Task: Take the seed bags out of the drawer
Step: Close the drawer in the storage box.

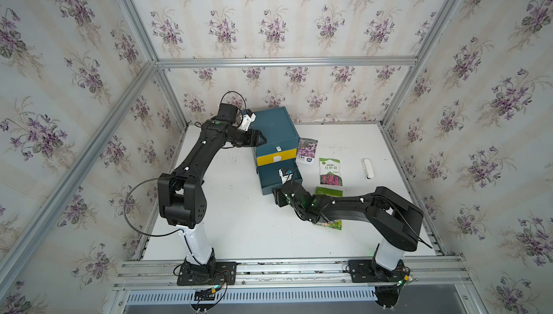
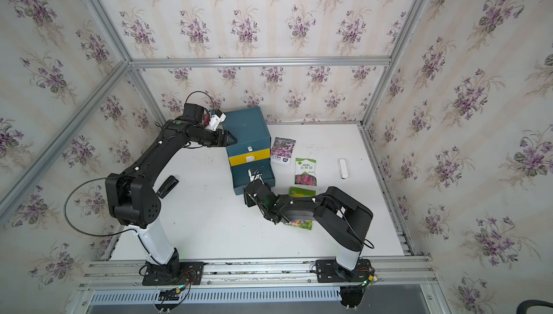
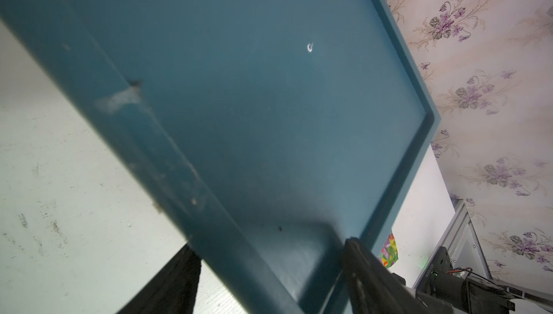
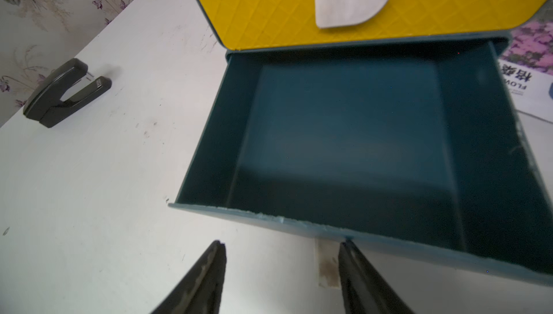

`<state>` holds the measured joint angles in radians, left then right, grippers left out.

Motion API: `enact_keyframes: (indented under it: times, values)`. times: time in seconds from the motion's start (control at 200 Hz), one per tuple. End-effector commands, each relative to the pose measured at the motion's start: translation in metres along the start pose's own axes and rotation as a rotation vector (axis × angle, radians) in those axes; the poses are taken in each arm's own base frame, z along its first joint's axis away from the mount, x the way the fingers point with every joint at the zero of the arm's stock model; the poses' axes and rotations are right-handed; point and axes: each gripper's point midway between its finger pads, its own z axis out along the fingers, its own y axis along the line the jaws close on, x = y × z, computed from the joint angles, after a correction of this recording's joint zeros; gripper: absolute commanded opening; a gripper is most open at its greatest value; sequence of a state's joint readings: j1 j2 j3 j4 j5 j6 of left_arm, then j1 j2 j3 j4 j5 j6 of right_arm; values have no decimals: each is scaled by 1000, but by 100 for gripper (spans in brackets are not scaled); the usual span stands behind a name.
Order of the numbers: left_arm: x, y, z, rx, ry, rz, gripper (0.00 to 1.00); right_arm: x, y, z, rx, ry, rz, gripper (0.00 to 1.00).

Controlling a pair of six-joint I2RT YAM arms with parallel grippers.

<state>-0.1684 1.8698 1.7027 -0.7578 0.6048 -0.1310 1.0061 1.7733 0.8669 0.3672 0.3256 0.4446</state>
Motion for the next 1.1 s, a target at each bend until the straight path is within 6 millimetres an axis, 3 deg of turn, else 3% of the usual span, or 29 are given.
enact_keyframes:
  times: [0.0, 0.34, 1.094]
  values:
    - [83, 45, 5, -216, 321, -71, 77, -20, -2, 8, 11, -64, 3, 63]
    - [85, 44, 5, -216, 323, -71, 77, -45, -7, 35, 3, -110, 14, 62]
    - [87, 45, 5, -216, 332, -73, 77, -58, -13, 82, 28, -141, 56, 60]
